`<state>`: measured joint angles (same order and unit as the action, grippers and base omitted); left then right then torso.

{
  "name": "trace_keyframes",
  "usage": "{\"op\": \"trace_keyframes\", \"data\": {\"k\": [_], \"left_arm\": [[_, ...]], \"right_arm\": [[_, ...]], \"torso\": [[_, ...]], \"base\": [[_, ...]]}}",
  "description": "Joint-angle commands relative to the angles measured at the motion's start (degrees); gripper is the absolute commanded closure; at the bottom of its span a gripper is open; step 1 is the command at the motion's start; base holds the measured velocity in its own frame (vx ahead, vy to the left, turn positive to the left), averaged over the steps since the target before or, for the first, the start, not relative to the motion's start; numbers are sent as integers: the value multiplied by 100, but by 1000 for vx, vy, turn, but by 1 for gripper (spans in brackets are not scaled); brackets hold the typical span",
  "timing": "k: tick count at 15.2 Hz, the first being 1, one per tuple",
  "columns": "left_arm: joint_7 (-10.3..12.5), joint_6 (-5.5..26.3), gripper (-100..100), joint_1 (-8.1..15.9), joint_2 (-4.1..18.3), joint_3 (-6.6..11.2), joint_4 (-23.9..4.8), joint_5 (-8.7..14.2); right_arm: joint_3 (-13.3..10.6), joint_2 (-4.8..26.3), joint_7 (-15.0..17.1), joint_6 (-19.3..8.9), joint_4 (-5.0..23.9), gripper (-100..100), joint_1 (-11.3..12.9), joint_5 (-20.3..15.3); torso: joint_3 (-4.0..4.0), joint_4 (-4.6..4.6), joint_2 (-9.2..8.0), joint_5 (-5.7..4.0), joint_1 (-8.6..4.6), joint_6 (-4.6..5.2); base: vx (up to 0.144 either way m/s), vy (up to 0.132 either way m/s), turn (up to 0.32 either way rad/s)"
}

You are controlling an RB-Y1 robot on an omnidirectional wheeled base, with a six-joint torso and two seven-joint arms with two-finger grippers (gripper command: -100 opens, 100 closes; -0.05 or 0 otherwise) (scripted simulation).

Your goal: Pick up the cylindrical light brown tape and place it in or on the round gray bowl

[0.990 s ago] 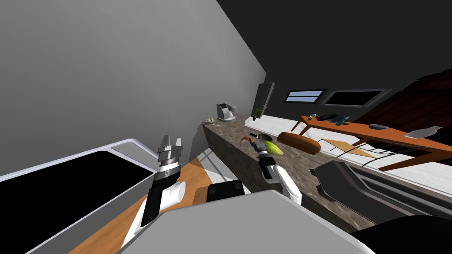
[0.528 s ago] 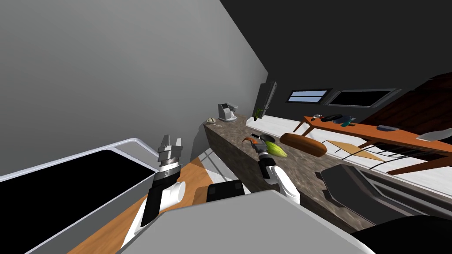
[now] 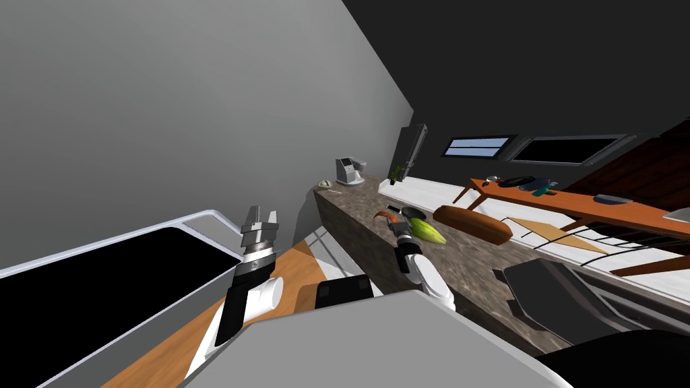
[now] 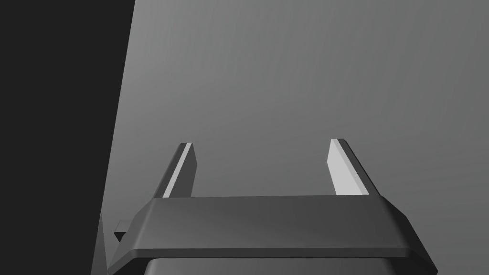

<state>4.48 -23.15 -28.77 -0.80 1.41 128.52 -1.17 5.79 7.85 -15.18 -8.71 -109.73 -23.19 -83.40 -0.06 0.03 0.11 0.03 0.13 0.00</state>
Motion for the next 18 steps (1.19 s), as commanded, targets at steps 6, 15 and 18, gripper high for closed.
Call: {"op": "trace_keyframes", "data": {"k": [6,15,18], "left_arm": [[0,0,0,0,0,0,0,0],[0,0,0,0,0,0,0,0],[0,0,0,0,0,0,0,0]], "right_arm": [[23,28,-306,-466,359,-100,24,-853],[145,-4,-677,-1057,1004,-100,110,-2037],[172,-7,-758,-1187,1148,-100,129,-2370]], "torso": [[-1,0,1,1,1,1],[1,0,-3,0,-2,1],[2,-1,-4,0,-2,1]], "base": [[32,33,39],[24,26,40],[21,23,30]]}}
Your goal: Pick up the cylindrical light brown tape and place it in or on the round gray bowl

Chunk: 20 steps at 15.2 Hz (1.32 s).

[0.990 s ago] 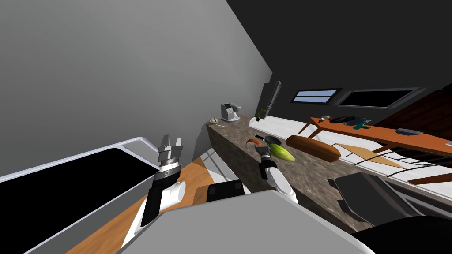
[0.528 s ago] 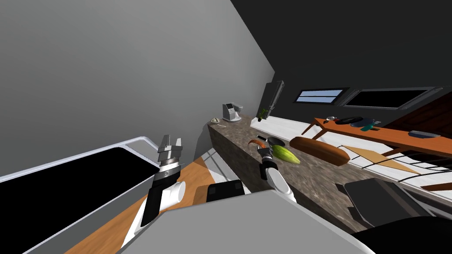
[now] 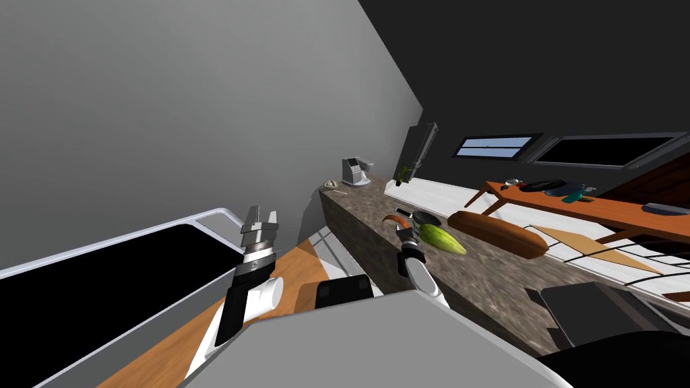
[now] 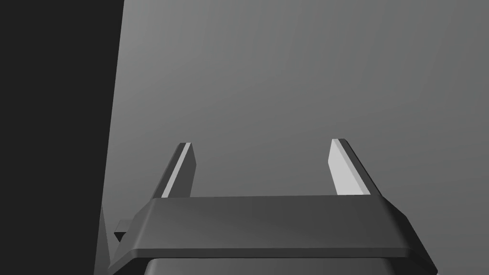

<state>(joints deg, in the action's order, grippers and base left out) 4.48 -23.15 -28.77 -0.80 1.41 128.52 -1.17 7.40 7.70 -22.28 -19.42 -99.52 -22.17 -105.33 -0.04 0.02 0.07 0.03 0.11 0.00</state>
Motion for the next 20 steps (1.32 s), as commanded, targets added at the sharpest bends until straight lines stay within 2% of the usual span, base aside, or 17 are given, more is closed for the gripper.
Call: {"op": "trace_keyframes", "data": {"k": [1,2,4,5,9,12,15,16,17,18,19,20], "left_arm": [[0,0,0,0,0,0,0,0],[0,0,0,0,0,0,0,0],[0,0,0,0,0,0,0,0],[0,0,0,0,0,0,0,0],[0,0,0,0,0,0,0,0],[0,0,0,0,0,0,0,0],[0,0,0,0,0,0,0,0],[0,0,0,0,0,0,0,0],[0,0,0,0,0,0,0,0],[0,0,0,0,0,0,0,0],[0,0,0,-1,0,1,0,0],[0,0,0,-1,0,1,0,0]], "right_arm": [[11,8,-48,-117,127,-100,27,-278],[36,8,-125,-239,262,-100,45,-414],[36,8,-125,-239,262,-100,45,-551],[59,13,-195,-351,387,-100,62,-755],[99,34,-317,-546,601,-100,90,-1214],[116,49,-367,-627,689,-100,102,-1419],[150,89,-472,-793,869,-100,126,-1793],[156,98,-490,-821,899,-100,130,-1856],[145,88,-451,-775,854,-100,123,-1756],[250,149,-512,-619,784,-100,161,-1674],[187,114,-477,-743,848,-100,150,-1738],[202,122,-485,-715,842,100,158,-1725]], "torso": [[0,0,0,0,0,0],[-1,0,1,0,1,0],[-1,0,2,0,2,0],[-1,0,1,0,0,0],[0,0,1,0,-1,0],[0,0,0,0,0,0],[0,0,-1,0,0,0],[0,0,-1,0,0,0],[0,0,0,0,0,0],[1,0,-2,0,-2,0],[-5,1,10,0,-12,1],[-8,3,13,-3,-15,1]], "base": [[27,25,39],[28,27,52],[24,23,23],[21,20,26],[23,20,36],[22,21,28],[21,23,35],[24,23,27],[15,14,8],[73,-21,-42],[67,-22,-19],[21,-6,3]]}}
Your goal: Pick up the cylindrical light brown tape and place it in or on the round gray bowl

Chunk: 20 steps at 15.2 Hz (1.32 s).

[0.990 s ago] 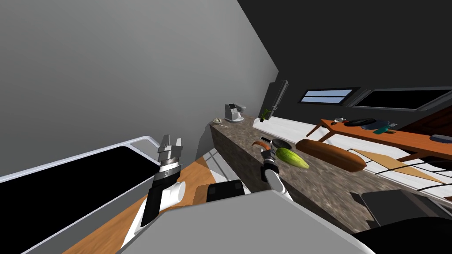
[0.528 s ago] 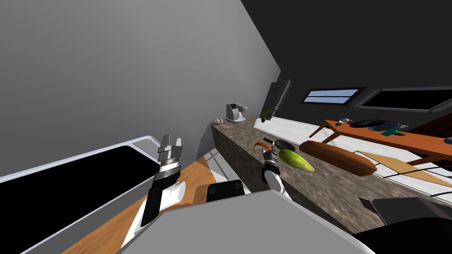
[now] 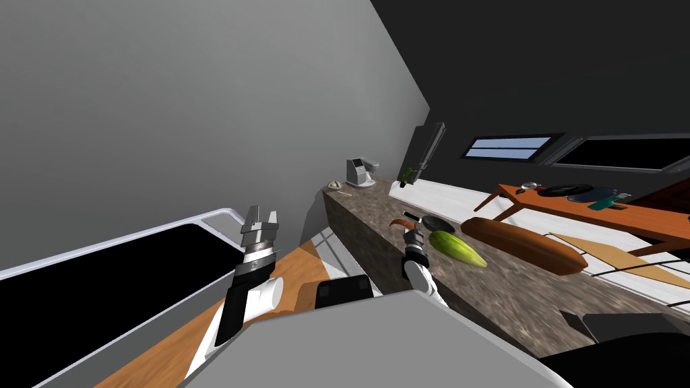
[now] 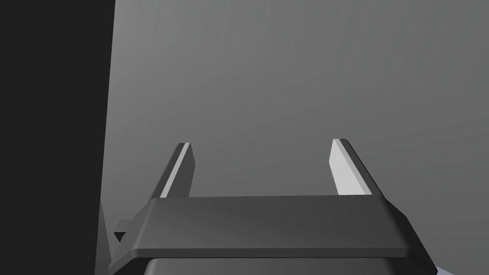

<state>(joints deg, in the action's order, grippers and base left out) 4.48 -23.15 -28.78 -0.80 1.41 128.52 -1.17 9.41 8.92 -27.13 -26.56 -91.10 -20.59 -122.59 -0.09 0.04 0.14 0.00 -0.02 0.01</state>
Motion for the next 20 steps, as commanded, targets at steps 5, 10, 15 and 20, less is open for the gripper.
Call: {"op": "trace_keyframes", "data": {"k": [5,10,15,20], "left_arm": [[0,0,0,0,0,0,0,0],[0,0,0,1,-1,-1,0,0],[0,0,0,1,-1,-1,0,0],[0,0,0,1,0,0,0,0]], "right_arm": [[2,4,-7,-1,1,100,-1,-4],[395,500,120,364,65,100,50,92],[805,967,217,785,121,100,120,260],[1183,1320,249,1196,136,100,182,435]], "torso": [[10,-5,-16,-2,2,-1],[18,-9,-28,6,33,-1],[15,-7,-24,11,36,-7],[15,-7,-24,14,12,-2]], "base": [[2,0,0],[-15,73,33],[-11,76,28],[-8,18,-11]]}}
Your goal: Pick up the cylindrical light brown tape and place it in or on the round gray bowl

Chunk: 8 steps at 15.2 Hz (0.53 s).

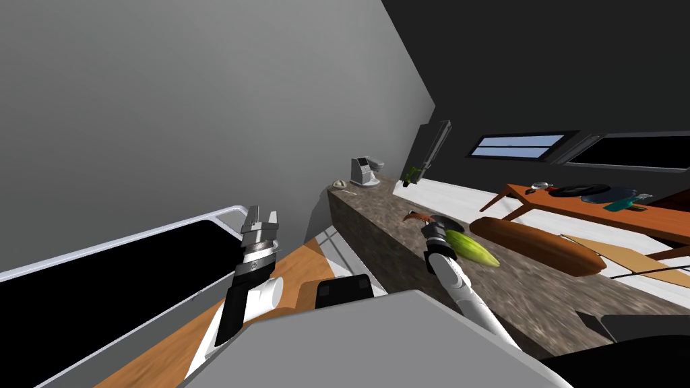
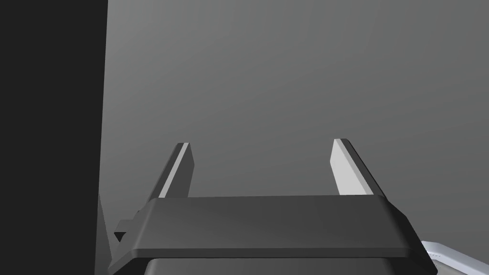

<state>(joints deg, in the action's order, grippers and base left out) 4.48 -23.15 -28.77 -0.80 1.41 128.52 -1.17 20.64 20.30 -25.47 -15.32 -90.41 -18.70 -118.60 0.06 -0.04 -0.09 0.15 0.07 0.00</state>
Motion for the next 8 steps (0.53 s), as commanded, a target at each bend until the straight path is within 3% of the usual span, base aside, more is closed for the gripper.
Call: {"op": "trace_keyframes", "data": {"k": [1,8], "left_arm": [[0,0,0,0,0,0,0,0],[0,0,0,-1,1,1,0,0]], "right_arm": [[61,182,82,72,66,100,-7,37],[723,706,73,850,47,100,153,454]], "torso": [[0,0,0,0,0,0],[2,-3,-1,4,-24,13]], "base": [[-1,-8,-12],[8,-32,-37]]}}
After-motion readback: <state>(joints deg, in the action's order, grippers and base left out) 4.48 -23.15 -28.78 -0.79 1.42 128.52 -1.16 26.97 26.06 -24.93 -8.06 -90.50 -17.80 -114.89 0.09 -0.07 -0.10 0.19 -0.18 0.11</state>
